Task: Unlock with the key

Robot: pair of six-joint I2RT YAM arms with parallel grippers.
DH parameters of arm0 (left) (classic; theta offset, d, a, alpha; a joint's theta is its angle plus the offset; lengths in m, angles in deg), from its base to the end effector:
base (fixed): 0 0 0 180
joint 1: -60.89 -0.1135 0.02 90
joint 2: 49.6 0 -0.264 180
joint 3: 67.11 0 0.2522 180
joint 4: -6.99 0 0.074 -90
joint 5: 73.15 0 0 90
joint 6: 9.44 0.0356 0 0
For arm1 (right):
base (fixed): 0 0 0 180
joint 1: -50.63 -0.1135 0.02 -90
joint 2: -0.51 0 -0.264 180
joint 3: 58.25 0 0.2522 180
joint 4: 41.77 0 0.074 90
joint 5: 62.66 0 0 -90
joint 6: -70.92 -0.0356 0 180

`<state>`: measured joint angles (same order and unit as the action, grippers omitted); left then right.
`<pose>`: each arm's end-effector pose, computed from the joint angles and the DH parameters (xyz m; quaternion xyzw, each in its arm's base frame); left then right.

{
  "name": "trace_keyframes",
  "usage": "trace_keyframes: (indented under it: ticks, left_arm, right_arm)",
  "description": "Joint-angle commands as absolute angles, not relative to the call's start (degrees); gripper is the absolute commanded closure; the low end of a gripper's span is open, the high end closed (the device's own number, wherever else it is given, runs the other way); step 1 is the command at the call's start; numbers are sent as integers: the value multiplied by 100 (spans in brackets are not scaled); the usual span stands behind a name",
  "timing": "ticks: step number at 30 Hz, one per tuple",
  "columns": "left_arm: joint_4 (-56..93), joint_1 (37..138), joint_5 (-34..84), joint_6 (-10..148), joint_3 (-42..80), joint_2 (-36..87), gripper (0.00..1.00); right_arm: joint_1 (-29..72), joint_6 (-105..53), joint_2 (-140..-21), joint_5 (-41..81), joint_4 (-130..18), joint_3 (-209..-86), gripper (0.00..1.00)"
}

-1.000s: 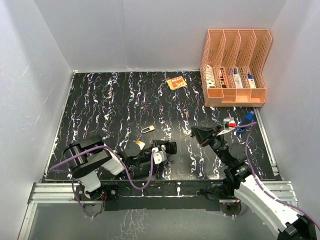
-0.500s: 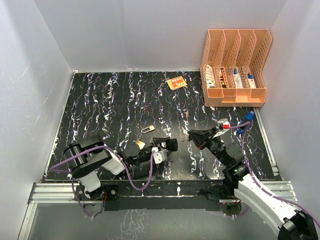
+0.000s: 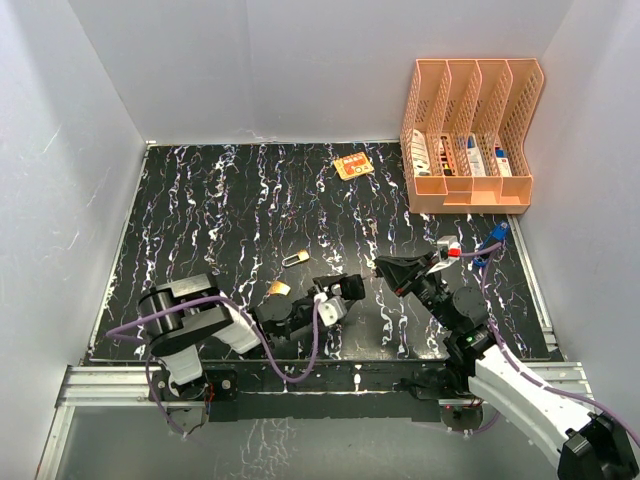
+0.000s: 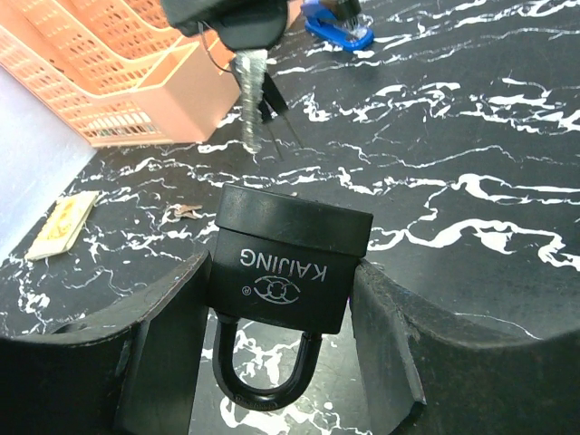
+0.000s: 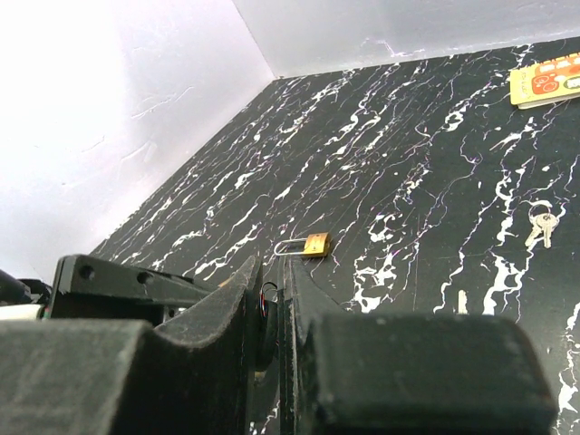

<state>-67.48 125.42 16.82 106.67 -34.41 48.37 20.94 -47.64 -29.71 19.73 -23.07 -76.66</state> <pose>0.1163 -0.2440 0.1634 0.4607 0.4559 -0.2504 0.7192 0.1256 0.0770 0.2079 -0.0562 0.6614 0.4019 0.6308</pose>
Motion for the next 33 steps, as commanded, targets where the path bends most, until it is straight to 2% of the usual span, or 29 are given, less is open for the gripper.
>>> trace_keyframes:
  ticks: [1,10,33]
  left_arm:
    - [-8165,12727,1151,10589,-3120,4876,100]
    - [-8165,12768,618,10331,-3115,4686,100]
    - [-7837,13026,588,10193,-2949,4451,100]
  right_arm:
    - [1987,-4768,-3024,2162,-1768,-7740,100]
    - [1935,-4629,-3017,2296,-1881,-7799,100]
    - [1927,-4566,-3361,2213,-1553,-7729,100]
